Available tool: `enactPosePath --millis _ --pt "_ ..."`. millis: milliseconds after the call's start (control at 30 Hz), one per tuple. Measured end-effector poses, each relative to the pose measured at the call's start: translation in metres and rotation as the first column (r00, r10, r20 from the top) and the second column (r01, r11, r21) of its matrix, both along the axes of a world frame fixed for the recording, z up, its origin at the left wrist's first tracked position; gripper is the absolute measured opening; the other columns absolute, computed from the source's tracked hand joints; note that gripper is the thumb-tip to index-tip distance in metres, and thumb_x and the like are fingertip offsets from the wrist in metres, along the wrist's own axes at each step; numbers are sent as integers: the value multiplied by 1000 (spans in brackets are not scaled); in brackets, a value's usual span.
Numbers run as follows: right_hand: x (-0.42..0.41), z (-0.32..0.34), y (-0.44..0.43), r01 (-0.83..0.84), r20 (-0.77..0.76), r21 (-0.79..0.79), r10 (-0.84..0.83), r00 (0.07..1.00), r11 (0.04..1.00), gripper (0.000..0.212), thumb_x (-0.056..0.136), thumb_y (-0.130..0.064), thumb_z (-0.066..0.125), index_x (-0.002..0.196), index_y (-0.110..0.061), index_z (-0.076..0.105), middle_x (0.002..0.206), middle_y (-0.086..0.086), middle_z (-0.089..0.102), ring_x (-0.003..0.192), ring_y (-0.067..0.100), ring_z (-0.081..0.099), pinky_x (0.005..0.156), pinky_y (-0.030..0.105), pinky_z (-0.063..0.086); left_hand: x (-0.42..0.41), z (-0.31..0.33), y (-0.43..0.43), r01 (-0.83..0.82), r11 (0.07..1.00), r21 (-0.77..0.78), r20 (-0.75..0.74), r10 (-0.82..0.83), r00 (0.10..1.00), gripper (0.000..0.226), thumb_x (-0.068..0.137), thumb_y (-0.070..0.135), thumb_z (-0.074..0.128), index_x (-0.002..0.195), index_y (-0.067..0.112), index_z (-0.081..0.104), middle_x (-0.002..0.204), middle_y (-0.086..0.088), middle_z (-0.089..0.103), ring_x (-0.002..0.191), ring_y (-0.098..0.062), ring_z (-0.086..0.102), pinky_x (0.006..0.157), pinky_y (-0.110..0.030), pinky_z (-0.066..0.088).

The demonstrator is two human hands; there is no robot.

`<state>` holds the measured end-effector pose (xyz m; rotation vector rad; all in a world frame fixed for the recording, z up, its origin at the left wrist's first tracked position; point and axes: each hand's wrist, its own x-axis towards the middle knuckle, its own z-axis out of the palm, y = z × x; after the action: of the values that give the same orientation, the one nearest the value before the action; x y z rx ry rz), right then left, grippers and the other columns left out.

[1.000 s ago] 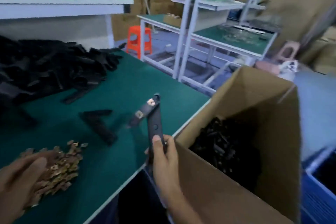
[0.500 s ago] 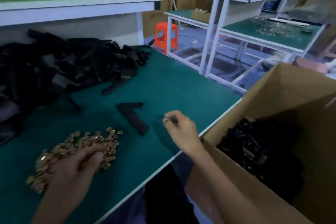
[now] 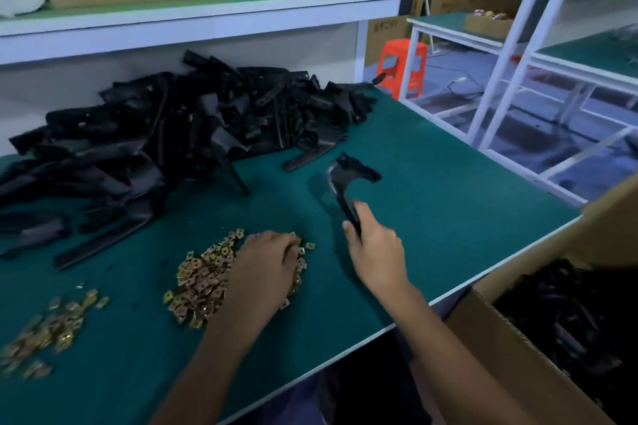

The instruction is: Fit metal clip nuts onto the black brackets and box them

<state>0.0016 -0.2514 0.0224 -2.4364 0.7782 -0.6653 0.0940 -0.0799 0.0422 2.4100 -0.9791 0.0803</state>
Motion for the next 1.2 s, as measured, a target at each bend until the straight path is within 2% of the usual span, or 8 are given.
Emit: enactPosePath --millis 100,167,233,333,433,533,767,1200 --pt "-20 5 3 -9 -58 191 21 998 982 62 102 -62 38 156 -32 30 135 3 54 122 28 54 90 44 46 10 -12 -25 36 991 128 75 -46 996 31 103 36 51 129 27 66 120 -2 62 114 -23 48 96 -34 41" --pt "-29 4 4 12 -65 247 4 998 969 67 100 -66 34 155 -27 34 137 2 50 127 25 50 94 42 44 12 -19 -35 40 975 221 93 -62 994 29 104 37 49 127 30 65 122 0 59 116 -22 46 96 -35 40" --pt "-35 2 5 15 17 249 -20 1000 968 52 101 -59 41 133 -19 52 116 -1 55 112 25 55 84 37 42 13 -22 -41 28 974 224 86 -48 995 24 103 36 52 120 29 67 120 1 60 115 -21 46 97 -34 40" --pt "-41 4 13 12 177 378 -85 980 926 27 99 -51 56 97 -25 52 83 -9 58 81 17 59 70 34 40 10 -17 -41 22 986 167 72 -34 997 12 99 33 61 106 25 65 112 4 61 108 -19 49 91 -28 39" --pt "-45 0 26 -51 289 544 -130 949 838 19 95 -45 66 93 -31 53 75 -8 70 57 12 67 58 25 47 7 -5 -26 4 996 -87 -174 -19 985 5 96 28 65 96 26 60 91 17 63 85 4 55 73 -7 39" --pt "-45 -11 43 -150 358 604 -98 928 783 15 90 -46 71 93 -39 57 70 -4 69 47 12 60 50 23 47 0 6 -1 -126 936 -329 -433 -31 901 8 97 28 64 93 35 65 89 18 69 86 7 62 69 -5 43" --pt "-45 -36 56 -131 331 455 -30 943 881 38 81 -68 62 109 -43 57 69 -8 65 49 10 55 46 27 46 -17 20 36 -363 737 -570 -721 -237 651 24 99 13 61 103 30 79 93 4 75 81 -8 67 80 -24 56" --pt "-46 -33 60 -177 306 387 55 950 905 27 83 -65 63 104 -49 58 70 0 63 56 17 53 53 34 46 -27 20 26 -441 703 -557 -748 -193 635 10 96 12 66 102 17 72 83 7 76 76 -2 70 65 -11 51"
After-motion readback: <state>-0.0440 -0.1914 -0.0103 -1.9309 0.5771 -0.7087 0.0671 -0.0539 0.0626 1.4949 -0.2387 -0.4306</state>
